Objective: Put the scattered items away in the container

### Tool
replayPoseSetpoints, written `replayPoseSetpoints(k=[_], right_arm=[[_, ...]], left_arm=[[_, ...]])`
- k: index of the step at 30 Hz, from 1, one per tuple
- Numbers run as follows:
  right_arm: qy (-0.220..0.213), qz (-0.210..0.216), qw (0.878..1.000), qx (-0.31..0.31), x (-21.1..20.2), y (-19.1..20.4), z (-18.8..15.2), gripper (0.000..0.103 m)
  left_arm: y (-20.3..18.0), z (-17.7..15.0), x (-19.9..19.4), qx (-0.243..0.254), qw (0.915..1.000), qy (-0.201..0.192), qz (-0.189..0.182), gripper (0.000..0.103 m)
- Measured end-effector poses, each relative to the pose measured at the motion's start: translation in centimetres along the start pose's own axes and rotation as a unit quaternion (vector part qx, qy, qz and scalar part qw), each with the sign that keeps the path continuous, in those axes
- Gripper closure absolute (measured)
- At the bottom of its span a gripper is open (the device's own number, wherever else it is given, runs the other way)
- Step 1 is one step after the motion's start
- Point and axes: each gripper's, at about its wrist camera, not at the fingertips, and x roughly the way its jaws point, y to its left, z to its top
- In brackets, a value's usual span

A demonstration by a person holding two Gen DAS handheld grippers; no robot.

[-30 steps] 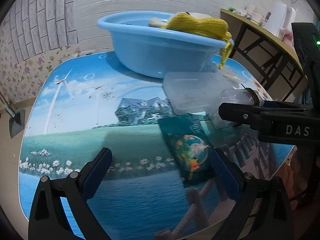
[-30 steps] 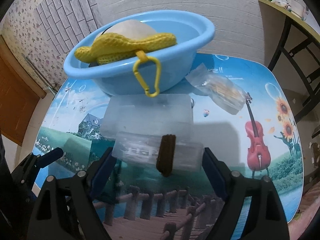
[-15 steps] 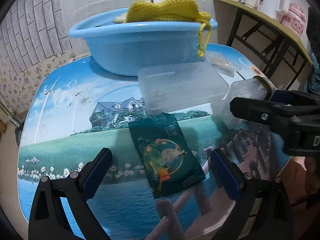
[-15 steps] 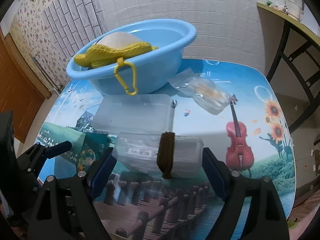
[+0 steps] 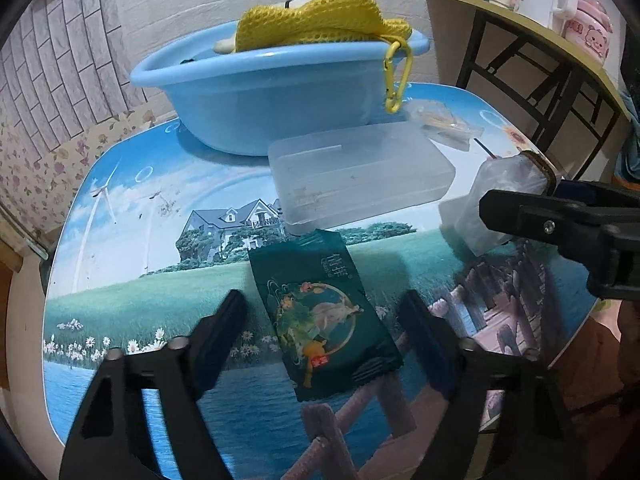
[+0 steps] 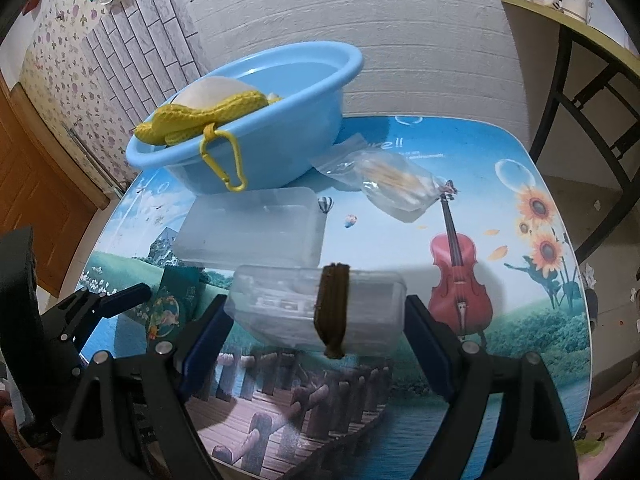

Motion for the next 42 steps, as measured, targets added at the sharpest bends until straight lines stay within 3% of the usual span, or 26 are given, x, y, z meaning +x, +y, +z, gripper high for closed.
replayPoseSetpoints(k=[2,8,29,42], right_arm=[[-0.002,0.003,1.0,0.0,-0.1,0.0,0.0,0.018],[-0.006,0.006,1.0,-0.003,-0.4,0.2,-0.1,0.018],[-0.026,0.016,0.999,-0.019,-2.9,2.2,0.1,0.018],[-0.053,0.028,0.998,-0.029,-4.4,2.8,1.4,0.018]], left_arm=[[0.2,-0.1,-0.2,0.0,1.0,-0.003,-0.001,0.045],[0.3,-0.3,-0.8,0.001,1.0,-0.005,-0.005,0.054],[3.4,0.1,-4.7,-0.05,0.9962,-0.065,-0.028,0.058],[5.2,3.1,-8.8,-0.07,0.9898,-0.122,-0.025,0.057]])
